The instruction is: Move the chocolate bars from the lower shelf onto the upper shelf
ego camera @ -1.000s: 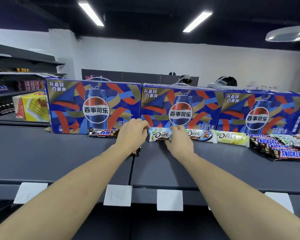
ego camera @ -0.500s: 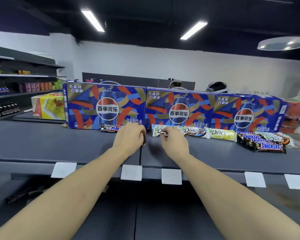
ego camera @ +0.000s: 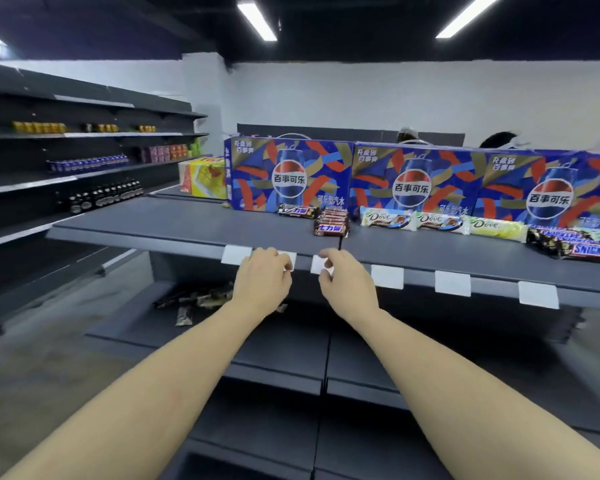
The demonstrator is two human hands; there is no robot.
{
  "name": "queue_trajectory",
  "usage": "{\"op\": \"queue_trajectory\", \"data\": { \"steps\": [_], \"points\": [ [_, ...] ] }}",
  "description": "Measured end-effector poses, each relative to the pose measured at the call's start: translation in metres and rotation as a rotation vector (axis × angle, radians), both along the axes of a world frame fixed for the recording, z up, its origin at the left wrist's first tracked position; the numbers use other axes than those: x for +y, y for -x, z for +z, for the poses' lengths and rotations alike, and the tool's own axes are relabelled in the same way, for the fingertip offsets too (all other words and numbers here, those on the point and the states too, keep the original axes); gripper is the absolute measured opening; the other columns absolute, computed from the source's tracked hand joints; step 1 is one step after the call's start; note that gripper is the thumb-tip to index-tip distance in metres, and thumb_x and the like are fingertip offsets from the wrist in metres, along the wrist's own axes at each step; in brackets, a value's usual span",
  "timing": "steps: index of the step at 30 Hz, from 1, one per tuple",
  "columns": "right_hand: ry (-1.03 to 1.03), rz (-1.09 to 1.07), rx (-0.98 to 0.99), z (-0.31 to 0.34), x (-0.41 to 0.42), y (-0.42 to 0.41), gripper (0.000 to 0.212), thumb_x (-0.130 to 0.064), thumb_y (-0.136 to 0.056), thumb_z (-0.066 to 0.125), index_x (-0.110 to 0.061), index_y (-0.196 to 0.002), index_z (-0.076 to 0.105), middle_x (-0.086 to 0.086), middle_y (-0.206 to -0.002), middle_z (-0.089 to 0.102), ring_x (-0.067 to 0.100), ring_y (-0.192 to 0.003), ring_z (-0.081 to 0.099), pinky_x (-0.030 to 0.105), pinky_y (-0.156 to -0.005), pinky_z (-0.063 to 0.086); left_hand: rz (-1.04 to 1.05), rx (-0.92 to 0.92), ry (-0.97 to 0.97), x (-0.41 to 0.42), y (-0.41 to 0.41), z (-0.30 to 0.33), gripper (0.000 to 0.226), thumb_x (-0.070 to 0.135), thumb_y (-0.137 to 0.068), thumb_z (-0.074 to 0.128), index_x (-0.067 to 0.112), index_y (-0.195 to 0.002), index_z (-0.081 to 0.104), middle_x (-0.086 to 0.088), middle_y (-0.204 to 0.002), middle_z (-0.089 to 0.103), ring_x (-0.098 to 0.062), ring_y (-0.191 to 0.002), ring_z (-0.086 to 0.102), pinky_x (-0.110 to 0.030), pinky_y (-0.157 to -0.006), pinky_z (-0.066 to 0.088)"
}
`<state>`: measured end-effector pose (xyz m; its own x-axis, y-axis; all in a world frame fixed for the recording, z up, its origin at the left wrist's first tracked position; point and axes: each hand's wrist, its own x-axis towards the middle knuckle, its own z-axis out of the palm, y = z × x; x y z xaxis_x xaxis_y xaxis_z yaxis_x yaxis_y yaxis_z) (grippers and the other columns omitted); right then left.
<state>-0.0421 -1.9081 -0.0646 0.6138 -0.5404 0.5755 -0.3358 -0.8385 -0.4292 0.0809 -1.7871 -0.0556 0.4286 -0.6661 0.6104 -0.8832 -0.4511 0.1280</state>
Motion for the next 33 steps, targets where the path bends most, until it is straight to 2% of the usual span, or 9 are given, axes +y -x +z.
{"op": "queue_trajectory", "data": {
  "steps": [5,11,14,20,24,33],
  "points": [
    [-0.084,0.022,0.184,-0.035,0.033,-0.010,0.040,-0.023,-0.094,0.053,-0.024,-0.134,0.051,-0.003,-0.123,0.056,0.019,-0.106,0.058,0.035,-0.083,0.050,0.086,0.065,-0.164,0.057,-0.008,-0.038,0.024,0.028,-0.094,0.049,0.028,-0.113,0.064,0.003,-0.106,0.059,-0.021,-0.102,0.051,-0.033,-0.082,0.041],
    [-0.139,0.040,0.323,-0.069,0.067,-0.046,0.041,-0.026,-0.094,0.052,-0.023,-0.135,0.050,0.000,-0.124,0.054,0.021,-0.104,0.059,0.035,-0.083,0.051,0.148,0.166,-0.237,0.110,-0.049,-0.070,0.029,0.028,-0.093,0.050,0.028,-0.118,0.064,0.002,-0.118,0.059,-0.023,-0.111,0.051,-0.037,-0.092,0.045],
    [-0.147,0.050,0.337,-0.071,0.079,-0.067,0.042,-0.026,-0.092,0.052,-0.024,-0.134,0.052,0.001,-0.126,0.054,0.022,-0.111,0.058,0.035,-0.089,0.050,0.165,0.168,-0.261,0.121,-0.082,-0.082,0.029,0.028,-0.093,0.050,0.030,-0.118,0.064,0.004,-0.119,0.060,-0.022,-0.112,0.051,-0.036,-0.091,0.046],
    [-0.133,-0.028,0.353,-0.062,0.084,-0.094,0.038,-0.024,-0.095,0.050,-0.023,-0.133,0.052,0.000,-0.125,0.052,0.022,-0.106,0.059,0.032,-0.082,0.049,0.068,0.183,-0.248,0.104,-0.123,-0.079,0.029,0.028,-0.094,0.049,0.031,-0.119,0.063,0.005,-0.115,0.059,-0.020,-0.108,0.051,-0.033,-0.089,0.045],
    [-0.143,-0.103,0.355,-0.059,0.087,-0.104,0.038,-0.024,-0.095,0.051,-0.023,-0.133,0.053,0.000,-0.126,0.053,0.021,-0.107,0.059,0.034,-0.085,0.051,-0.010,0.195,-0.246,0.096,-0.135,-0.081,0.027,0.025,-0.094,0.050,0.029,-0.117,0.064,0.004,-0.109,0.058,-0.021,-0.105,0.051,-0.032,-0.081,0.045],
    [-0.169,-0.201,0.331,-0.049,0.088,-0.111,0.038,-0.023,-0.094,0.051,-0.021,-0.133,0.053,0.000,-0.127,0.053,0.021,-0.111,0.058,0.034,-0.088,0.050,-0.089,0.185,-0.255,0.081,-0.159,-0.080,0.027,0.025,-0.093,0.050,0.029,-0.115,0.064,0.005,-0.110,0.059,-0.020,-0.106,0.051,-0.032,-0.087,0.044]
  ]
}}
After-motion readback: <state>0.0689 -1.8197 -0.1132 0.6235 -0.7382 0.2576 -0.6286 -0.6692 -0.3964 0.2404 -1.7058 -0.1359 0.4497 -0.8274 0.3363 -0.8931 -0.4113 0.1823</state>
